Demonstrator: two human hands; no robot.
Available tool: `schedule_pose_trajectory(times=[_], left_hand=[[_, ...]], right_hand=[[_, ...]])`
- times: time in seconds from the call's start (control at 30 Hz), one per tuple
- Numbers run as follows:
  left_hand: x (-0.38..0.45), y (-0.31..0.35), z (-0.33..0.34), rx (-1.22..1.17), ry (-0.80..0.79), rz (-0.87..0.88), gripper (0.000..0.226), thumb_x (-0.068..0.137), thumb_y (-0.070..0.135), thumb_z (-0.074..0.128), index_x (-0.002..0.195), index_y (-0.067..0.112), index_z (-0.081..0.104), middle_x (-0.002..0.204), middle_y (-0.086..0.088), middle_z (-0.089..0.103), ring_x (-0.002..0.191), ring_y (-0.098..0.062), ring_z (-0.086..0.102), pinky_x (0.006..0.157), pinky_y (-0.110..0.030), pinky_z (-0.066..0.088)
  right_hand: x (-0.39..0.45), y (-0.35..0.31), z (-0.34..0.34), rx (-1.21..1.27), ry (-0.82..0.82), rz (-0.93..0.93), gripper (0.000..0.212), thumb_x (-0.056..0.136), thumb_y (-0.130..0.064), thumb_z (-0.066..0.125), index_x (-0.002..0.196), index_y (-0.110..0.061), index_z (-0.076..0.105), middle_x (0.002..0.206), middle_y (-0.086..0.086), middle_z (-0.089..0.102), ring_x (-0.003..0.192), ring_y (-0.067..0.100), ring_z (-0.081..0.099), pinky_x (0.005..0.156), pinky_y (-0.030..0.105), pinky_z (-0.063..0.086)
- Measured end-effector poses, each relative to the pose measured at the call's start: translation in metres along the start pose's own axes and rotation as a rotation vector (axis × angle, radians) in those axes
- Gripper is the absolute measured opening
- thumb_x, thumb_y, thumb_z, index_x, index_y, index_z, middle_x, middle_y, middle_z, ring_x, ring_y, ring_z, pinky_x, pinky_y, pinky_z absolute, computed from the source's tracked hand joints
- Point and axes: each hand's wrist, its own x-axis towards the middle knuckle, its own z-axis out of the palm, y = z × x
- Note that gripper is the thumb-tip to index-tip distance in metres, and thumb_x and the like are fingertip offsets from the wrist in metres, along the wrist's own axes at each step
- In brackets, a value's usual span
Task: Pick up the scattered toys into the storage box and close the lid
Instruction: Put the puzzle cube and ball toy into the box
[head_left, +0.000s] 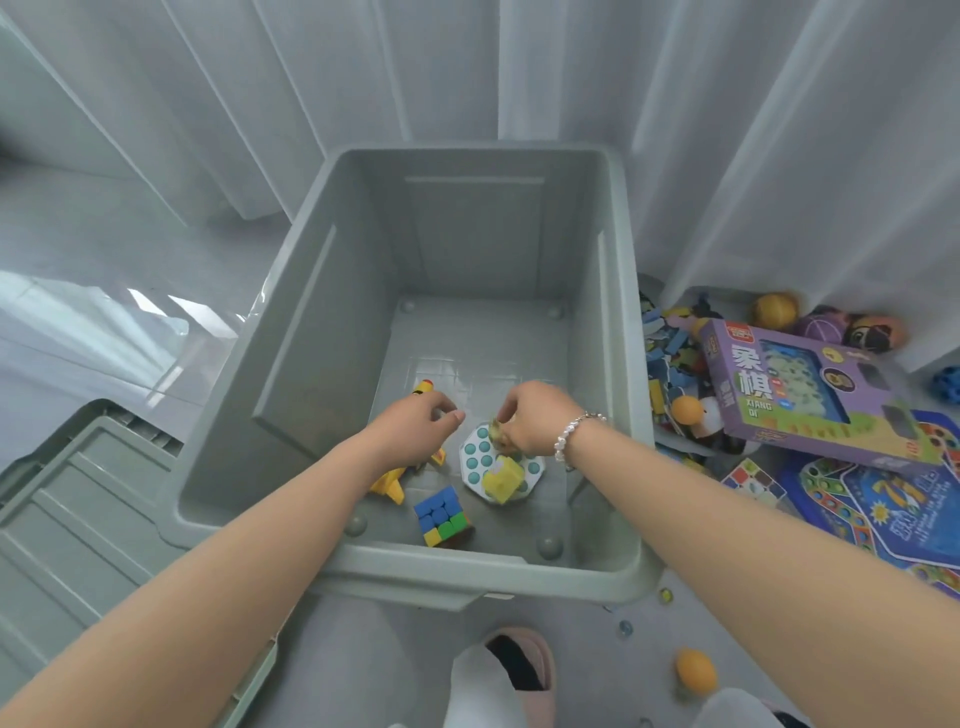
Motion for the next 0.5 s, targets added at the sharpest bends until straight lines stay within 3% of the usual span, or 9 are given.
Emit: schedule_pose_trajectory(times=[0.1, 0.2, 0.33, 0.4, 0.5], left_hand=[[-0.008, 0.009, -0.001, -0.043, 0.02, 0.072, 0.02, 0.096, 0.039, 0.042, 0.107, 0.028, 0.055, 0.1, 0.003, 0.061, 0.087, -0.018, 0.065, 0.081, -0.039, 0.054], [-0.023, 0.03, -0.005, -0.066, 0.103, 0.159, 0.024, 0.096, 0.037, 0.043, 0.112, 0.026, 0.057, 0.105, 0.005, 0.062, 0.092, -0.012, 0.062, 0.081, -0.031, 0.05], [-0.051, 0.074, -0.004, -0.245, 0.204, 0.216, 0.022, 0.097, 0.035, 0.041, 0.112, 0.028, 0.056, 0.104, 0.008, 0.06, 0.088, -0.007, 0.063, 0.078, -0.03, 0.053], [-0.065, 0.099, 0.006, -0.278, 0.249, 0.244, 0.023, 0.098, 0.032, 0.041, 0.116, 0.026, 0.054, 0.106, 0.008, 0.058, 0.089, -0.002, 0.059, 0.073, -0.021, 0.049], [-0.077, 0.136, 0.035, -0.224, 0.358, 0.356, 0.032, 0.097, 0.034, 0.04, 0.125, 0.022, 0.05, 0.117, 0.006, 0.051, 0.109, -0.008, 0.052, 0.092, -0.027, 0.044]], right_hand=[[-0.014, 0.002, -0.013, 0.184, 0.036, -0.055, 0.026, 0.09, -0.009, 0.051, 0.111, -0.015, 0.063, 0.117, 0.002, 0.063, 0.103, 0.017, 0.06, 0.072, 0.019, 0.042], [-0.044, 0.011, -0.036, 0.341, 0.104, -0.177, 0.023, 0.09, -0.011, 0.05, 0.107, -0.019, 0.064, 0.109, -0.001, 0.066, 0.094, 0.012, 0.062, 0.071, 0.021, 0.048], [-0.095, 0.05, -0.057, 0.454, 0.436, -0.349, 0.019, 0.091, -0.013, 0.051, 0.103, -0.022, 0.063, 0.098, -0.009, 0.064, 0.091, 0.001, 0.06, 0.078, 0.009, 0.046], [-0.115, 0.077, -0.054, 0.43, 0.574, -0.371, 0.02, 0.091, -0.013, 0.053, 0.107, -0.021, 0.063, 0.099, -0.008, 0.061, 0.093, 0.0, 0.057, 0.081, 0.009, 0.045], [-0.132, 0.123, -0.039, 0.407, 0.683, -0.32, 0.022, 0.09, -0.016, 0.056, 0.111, -0.021, 0.062, 0.099, -0.012, 0.058, 0.095, -0.003, 0.054, 0.081, 0.005, 0.04]])
